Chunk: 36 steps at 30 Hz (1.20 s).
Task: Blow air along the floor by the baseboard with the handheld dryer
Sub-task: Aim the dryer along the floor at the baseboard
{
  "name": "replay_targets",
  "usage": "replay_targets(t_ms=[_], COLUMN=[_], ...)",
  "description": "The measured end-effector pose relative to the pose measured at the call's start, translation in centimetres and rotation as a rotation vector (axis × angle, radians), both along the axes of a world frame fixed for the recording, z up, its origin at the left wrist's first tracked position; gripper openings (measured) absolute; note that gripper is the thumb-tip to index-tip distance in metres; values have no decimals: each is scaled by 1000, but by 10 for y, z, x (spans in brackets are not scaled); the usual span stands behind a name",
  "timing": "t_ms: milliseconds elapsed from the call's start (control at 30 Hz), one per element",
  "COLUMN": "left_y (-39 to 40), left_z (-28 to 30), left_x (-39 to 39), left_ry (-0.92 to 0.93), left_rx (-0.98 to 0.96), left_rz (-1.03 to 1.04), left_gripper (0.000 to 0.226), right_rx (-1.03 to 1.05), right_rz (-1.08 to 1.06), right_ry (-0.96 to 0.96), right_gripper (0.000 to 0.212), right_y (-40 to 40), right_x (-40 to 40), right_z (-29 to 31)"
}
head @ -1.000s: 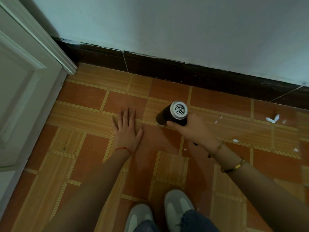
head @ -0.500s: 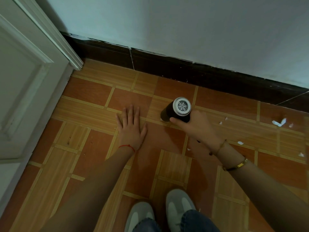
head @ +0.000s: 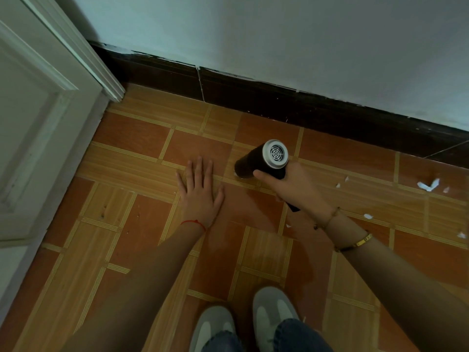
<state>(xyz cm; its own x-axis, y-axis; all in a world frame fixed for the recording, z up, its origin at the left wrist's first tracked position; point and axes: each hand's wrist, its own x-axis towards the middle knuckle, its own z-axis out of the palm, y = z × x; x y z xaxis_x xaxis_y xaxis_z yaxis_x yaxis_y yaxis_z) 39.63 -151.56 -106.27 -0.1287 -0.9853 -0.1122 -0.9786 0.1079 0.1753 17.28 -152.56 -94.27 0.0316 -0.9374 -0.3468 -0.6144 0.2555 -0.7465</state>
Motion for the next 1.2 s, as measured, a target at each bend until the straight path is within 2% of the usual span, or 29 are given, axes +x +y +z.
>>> replay_targets(t_ms=[100,200,300,400,633,767,967,1067,1200], left_y=[0,1,1,1,1,1,1,1,1], left_z=[-2,-3,-5,-8,-12,-12,-13,-11,-8], left_x=[1,1,2,2,3,3,3,3,2], left_ry=[11,19,8,1,-6,-4,13,15,19], left_rx=[1,-7,-15,-28,-59,-69,-63,-57,-44], left_rz=[-5,-7,-6,-7,-9,-9,-6,-5,-8], left_gripper=[72,71,72,71,72,72,71,70,71], right_rx=[-14,-12,45,82,-20,-99,-90,-151,-103], right_rz=[63,36,-27,-86,-50,45,101,112,138], right_ry=[-16,-43,-92,-173,-32,105,116,143,114], right_gripper=[40,39,29,36,28,23,47,50,51], right_y=[-1,-4,-10,-15,-14,-13,-13,-13,-11], right_x=[11,19,18,15,11,13,19,24,27], right_z=[-4,-8,-6,-5,-9,-9,-8,-7,-6])
